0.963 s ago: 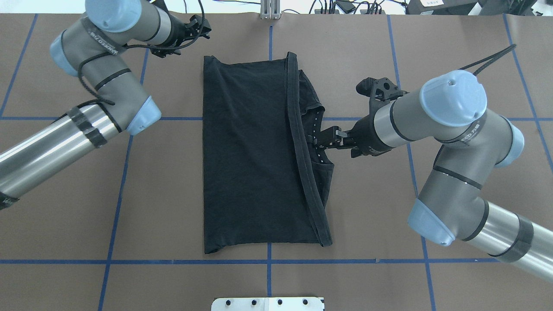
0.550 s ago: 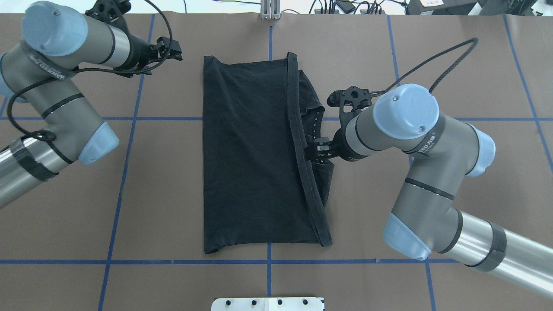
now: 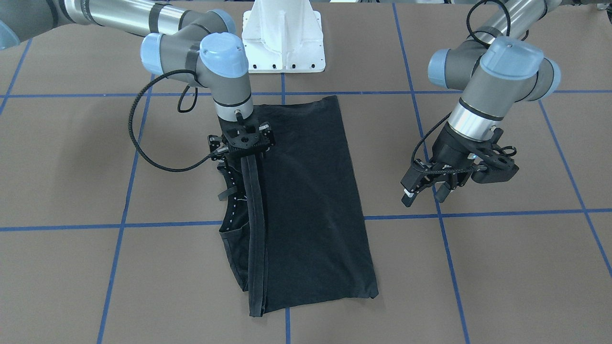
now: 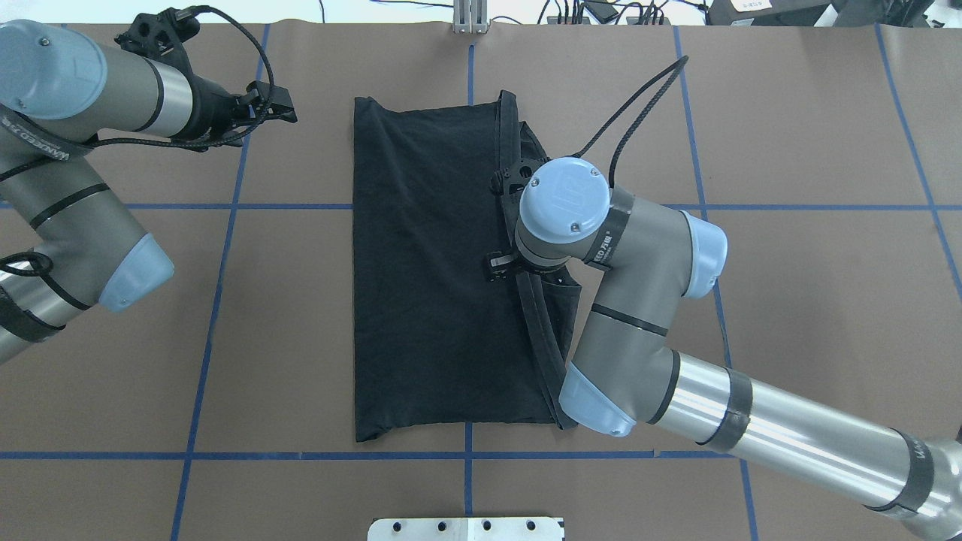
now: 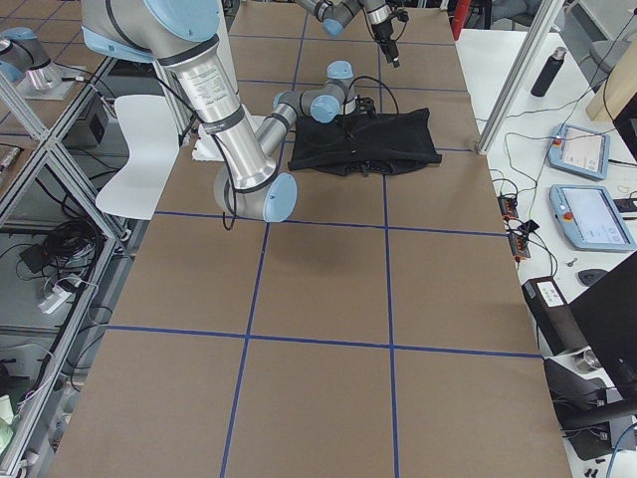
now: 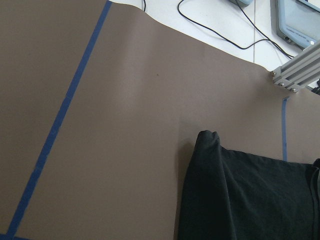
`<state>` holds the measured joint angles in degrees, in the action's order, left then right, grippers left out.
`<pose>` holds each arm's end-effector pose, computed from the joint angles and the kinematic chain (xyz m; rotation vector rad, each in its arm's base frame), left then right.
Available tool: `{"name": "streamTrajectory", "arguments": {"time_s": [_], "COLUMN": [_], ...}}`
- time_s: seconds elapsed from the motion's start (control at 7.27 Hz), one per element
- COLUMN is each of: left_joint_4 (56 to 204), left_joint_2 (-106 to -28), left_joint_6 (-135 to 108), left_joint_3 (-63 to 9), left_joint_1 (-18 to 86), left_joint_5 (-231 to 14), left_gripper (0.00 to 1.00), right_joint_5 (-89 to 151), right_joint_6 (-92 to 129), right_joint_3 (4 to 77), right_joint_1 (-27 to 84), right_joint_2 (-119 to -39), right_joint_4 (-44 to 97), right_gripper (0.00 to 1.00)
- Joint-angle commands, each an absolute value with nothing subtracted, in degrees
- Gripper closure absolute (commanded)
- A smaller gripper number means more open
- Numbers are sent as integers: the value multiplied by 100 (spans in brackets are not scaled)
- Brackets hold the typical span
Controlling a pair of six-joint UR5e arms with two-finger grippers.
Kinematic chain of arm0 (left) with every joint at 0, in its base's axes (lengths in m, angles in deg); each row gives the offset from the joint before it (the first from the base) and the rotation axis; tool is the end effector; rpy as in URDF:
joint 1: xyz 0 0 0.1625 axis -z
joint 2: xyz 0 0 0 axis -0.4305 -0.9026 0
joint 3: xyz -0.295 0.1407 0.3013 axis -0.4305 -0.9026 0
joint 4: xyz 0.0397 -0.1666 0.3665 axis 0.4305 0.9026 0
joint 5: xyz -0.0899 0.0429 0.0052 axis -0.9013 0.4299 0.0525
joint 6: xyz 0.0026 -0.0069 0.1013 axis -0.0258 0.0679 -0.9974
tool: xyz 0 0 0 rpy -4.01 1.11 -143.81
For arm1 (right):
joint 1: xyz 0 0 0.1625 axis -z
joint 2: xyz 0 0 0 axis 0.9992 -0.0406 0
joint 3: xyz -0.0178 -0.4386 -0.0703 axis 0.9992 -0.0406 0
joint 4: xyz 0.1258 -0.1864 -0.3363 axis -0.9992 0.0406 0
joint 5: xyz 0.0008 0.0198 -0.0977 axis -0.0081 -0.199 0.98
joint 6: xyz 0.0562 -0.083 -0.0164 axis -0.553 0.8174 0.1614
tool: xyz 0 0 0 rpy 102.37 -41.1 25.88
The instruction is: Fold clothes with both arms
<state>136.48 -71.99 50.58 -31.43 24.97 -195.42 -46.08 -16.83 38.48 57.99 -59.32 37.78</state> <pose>0.3345 -0.5646 0.3319 0.3145 1.0894 -0.4357 -0.5636 -0.4540 0.2598 0.2760 -0.7152 -0.2079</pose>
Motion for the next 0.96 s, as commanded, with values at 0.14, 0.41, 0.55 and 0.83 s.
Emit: {"name": "streamTrajectory", "arguments": {"time_s": [0.14,0.41,0.55,0.83], "left_joint_4": [13648,13648,13648,13648], "left_joint_2": [-7202,-7202,-7211,-7255], "left_joint_6": [5082,5091,5099,5126], "left_joint_3": [-3150,-3141,-3150,-3150], "left_joint_1": [2477,2468,2468,2460], "left_joint_5": [-19549,-19549,-19549,-19549], "left_gripper": [0,0,0,0], "right_joint_5": [-4605,-4640,-4649,-4702], "right_joint_6": [-1477,-1468,-1416,-1241], "right_joint_3": [3346,3153,3100,3073], "right_joint_1": [5805,5796,5762,5648], "right_joint_2": [-5797,-5806,-5806,-5850], "right_joint_4": [3804,3812,3812,3865], "right_gripper": [0,0,0,0]}}
